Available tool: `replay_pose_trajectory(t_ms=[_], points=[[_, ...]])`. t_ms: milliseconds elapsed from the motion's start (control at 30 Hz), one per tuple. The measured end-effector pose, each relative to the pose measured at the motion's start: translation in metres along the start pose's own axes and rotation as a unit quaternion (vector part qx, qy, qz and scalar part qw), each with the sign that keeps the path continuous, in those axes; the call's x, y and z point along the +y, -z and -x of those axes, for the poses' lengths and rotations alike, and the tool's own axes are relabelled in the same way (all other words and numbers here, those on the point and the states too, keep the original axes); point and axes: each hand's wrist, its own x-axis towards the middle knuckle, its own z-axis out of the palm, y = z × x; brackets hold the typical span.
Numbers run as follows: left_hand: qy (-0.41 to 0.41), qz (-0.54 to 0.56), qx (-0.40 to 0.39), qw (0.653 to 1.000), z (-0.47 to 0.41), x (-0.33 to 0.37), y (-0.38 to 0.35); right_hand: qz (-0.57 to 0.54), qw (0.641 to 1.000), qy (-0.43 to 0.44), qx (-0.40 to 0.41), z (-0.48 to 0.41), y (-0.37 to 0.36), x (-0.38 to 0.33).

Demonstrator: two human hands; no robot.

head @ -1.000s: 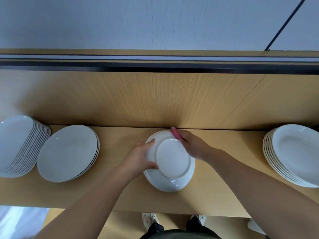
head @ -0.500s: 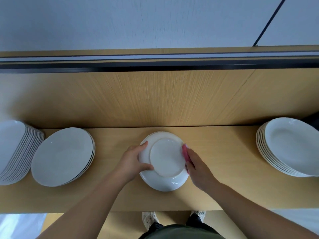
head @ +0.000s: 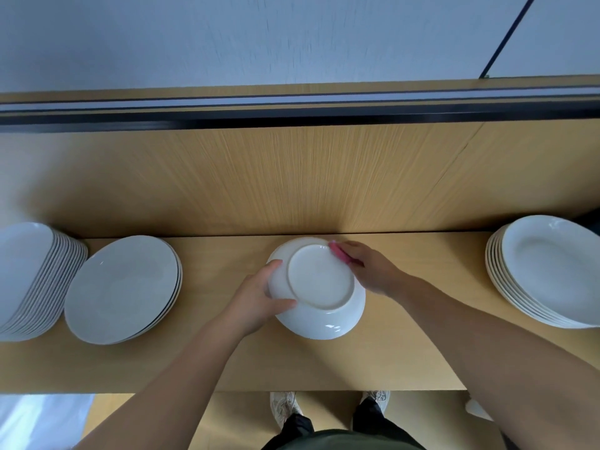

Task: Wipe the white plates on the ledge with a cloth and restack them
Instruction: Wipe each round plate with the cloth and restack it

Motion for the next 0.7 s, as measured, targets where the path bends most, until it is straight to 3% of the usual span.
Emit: replay_pose_trajectory(t_ms=[167, 433, 700], points=[[0.014, 0.057, 0.024, 0.998, -0.004, 0.001, -0.002, -0.008, 1.000, -0.010, -0.011, -0.009, 0.005, -0.008], [0.025, 0.089, 0.042, 0.995, -0.007, -0.004, -0.005, -0.114, 0.989, -0.019, 0.095, 0.027, -0.025, 0.006], [0.016, 0.094, 0.077, 0.992, -0.010, -0.008, -0.007, -0.121, 0.979, -0.066, 0.152, 0.066, -0.077, 0.019]])
